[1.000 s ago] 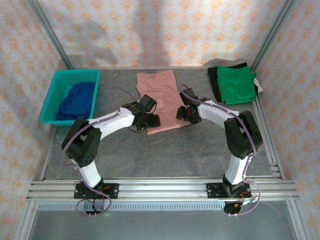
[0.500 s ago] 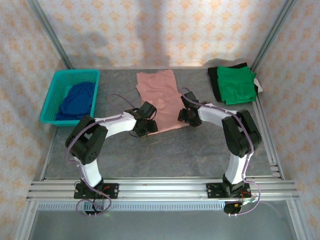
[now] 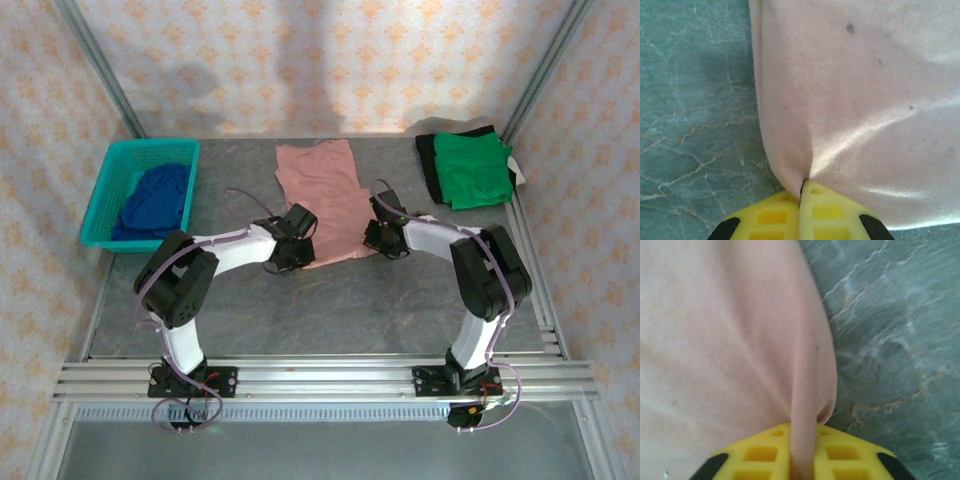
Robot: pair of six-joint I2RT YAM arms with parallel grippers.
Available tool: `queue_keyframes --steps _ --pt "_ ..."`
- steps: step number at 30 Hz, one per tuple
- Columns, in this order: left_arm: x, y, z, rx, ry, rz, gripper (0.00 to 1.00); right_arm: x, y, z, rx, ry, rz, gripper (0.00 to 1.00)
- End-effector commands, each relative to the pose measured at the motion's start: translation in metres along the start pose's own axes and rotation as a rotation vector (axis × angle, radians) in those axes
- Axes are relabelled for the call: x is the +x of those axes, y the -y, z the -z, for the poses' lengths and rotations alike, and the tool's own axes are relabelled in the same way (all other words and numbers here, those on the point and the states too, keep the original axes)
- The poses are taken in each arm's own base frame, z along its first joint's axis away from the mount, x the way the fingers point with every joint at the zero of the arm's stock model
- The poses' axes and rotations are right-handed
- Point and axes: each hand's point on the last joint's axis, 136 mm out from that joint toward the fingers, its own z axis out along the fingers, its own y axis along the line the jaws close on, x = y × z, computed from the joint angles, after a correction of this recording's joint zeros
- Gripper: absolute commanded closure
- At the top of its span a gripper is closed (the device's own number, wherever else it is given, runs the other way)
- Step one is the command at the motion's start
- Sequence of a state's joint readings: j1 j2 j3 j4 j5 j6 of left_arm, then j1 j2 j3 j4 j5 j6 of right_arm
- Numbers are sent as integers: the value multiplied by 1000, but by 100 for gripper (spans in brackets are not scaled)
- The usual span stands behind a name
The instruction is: Fold and stack the t-shirts
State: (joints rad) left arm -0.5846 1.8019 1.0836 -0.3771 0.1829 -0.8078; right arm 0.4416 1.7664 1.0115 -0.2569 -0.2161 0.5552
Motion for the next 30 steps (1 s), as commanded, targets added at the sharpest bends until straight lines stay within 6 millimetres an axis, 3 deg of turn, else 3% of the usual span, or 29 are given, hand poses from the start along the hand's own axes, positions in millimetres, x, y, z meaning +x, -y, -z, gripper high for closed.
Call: queue_keyframes --steps 1,6,9,13,15,20,30 --pt "-2 -2 32 22 44 -15 100 21 -16 24 -46 -12 18 96" --pt "13 -21 77 41 80 -11 100 46 -16 66 -5 3 90 100" --pt "19 -27 104 84 112 4 100 52 -24 93 -50 19 103 100" --pt "12 -26 133 96 162 -9 100 40 -36 120 -72 45 103 100" --pt "-2 -24 147 77 201 -22 100 27 -45 128 -58 59 119 100" --pt "-47 -25 169 65 267 10 100 -7 -74 128 -76 54 143 100" --pt "-123 -24 163 58 291 97 100 -71 -115 93 -134 6 121 100"
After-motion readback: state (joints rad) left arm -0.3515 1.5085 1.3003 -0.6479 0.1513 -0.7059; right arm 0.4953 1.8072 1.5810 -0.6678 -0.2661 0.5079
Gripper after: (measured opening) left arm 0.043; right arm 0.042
